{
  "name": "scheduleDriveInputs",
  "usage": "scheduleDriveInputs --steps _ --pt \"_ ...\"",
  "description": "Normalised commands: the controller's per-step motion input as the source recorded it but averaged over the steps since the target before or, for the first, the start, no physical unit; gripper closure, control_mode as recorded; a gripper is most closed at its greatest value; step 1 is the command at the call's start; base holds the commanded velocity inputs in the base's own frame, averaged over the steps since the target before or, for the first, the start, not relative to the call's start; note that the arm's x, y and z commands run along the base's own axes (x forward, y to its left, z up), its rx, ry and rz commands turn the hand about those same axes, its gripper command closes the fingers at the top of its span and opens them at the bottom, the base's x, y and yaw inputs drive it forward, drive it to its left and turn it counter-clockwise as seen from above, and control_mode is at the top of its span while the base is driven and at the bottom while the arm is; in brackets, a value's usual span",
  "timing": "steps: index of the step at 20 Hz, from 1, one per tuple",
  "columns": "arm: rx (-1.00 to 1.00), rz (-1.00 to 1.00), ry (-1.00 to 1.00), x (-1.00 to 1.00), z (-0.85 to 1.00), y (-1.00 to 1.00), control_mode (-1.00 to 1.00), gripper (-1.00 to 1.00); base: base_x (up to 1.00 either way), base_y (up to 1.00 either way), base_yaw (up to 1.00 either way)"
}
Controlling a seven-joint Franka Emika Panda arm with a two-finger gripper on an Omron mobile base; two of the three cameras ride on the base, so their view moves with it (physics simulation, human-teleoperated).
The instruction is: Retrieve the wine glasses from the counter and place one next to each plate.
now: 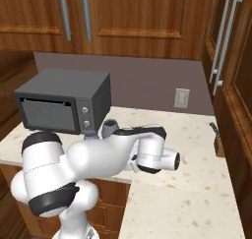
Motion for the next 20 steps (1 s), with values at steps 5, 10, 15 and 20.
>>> scheduleDriveInputs --steps 5,10,15,20 --pt "0.00 0.00 0.06 0.59 -0.23 0.00 -1.00 -1.00 0.00 0.00 0.00" --pt "0.06 0.04 0.01 0.47 -0.34 0.01 -1.00 -1.00 0.00 0.00 0.00" --pt "0.00 0.00 0.01 0.32 -0.26 0.00 -1.00 -1.00 0.00 0.00 0.00" --pt "0.00 0.00 0.09 0.42 -0.14 0.00 -1.00 -1.00 0.00 0.00 0.00"
